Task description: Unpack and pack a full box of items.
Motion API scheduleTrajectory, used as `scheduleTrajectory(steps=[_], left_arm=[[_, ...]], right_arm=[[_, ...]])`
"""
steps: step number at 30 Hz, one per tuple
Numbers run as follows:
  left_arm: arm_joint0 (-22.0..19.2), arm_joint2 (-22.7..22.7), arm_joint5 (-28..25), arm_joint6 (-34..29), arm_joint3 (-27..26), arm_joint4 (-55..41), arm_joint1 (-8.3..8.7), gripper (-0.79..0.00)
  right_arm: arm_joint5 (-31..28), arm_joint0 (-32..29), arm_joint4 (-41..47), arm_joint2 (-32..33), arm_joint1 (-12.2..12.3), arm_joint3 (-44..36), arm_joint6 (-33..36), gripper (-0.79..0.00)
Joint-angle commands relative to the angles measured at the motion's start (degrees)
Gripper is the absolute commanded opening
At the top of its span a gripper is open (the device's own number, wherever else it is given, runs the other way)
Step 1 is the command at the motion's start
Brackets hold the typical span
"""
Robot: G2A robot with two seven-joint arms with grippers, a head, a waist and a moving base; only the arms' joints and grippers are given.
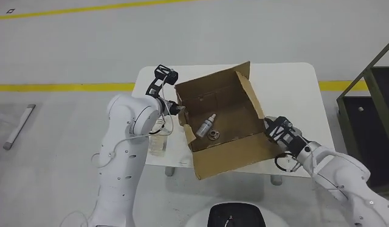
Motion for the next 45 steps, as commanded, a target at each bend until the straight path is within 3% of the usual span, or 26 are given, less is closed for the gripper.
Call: scheduleTrajectory(steps=[1,17,20,35,45], left_arm=[[0.02,0.08,0.14,-0.07,-0.04,-0.21,0.07,0.0],[0.26,0.88,0.54,-0.2,-0.95,-0.61,0.65,0.0],[0.16,0.97,0.45,-0.13,-0.97,-0.7,0.77,0.0],[-0.18,1.17,0.23,0.63,-0.84,-1.24,1.33,0.0],[-0.22,0.64,0.13,0.98,-0.1,-1.32,1.82,0.0]], right_arm=[[2.44,-0.99,6.86,1.17,-0.28,0.04,-0.92,-0.785],[11.68,-6.84,56.9,9.12,-2.0,3.14,-0.1,-0.785],[12.37,-7.01,61.46,10.2,-2.09,3.79,0.69,-0.785],[12.56,-6.76,60.99,10.85,-2.02,4.12,0.95,-0.785],[17.79,-11.26,85.1,12.29,-3.37,3.42,-2.63,-0.785]])
